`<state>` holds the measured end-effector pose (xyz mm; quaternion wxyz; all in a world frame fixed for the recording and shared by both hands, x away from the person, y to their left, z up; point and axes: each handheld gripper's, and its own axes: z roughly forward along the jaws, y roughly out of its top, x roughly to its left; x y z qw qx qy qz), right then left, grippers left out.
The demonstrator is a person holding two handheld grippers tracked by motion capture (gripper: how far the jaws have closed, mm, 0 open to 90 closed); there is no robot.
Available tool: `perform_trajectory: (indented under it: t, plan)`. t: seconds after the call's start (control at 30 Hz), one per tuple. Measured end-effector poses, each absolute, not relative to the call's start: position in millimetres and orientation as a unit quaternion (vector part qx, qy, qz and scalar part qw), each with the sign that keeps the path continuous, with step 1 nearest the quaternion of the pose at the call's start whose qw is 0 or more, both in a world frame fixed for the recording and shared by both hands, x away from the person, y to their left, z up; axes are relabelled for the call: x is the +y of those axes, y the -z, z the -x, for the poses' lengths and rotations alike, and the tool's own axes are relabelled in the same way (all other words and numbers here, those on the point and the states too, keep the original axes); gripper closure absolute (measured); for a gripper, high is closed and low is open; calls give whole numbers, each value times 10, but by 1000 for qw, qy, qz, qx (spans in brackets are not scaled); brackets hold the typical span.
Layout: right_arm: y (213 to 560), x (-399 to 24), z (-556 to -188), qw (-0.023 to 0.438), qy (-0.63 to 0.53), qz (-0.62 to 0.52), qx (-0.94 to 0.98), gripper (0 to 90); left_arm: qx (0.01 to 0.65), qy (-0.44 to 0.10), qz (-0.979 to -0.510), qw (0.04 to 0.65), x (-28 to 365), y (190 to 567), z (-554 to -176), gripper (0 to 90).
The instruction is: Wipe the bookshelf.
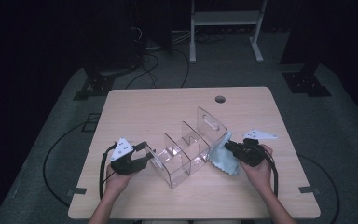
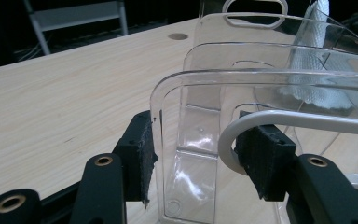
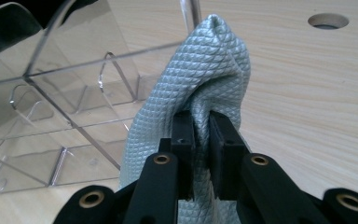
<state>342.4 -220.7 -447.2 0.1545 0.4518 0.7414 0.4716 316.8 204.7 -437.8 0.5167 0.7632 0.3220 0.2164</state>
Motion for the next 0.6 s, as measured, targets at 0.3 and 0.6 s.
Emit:
perform_trajectory:
  t: [0.3,0.6]
  plan:
    - [4562,-2273,-3436,154,-470,-453,742,806,312,-208,-768,519,2017,4372,-3173,474]
    - [4745,-2235,-3528,148,-454,-468,744,805,312,-210,-767,520,2011,4376,-3185,472]
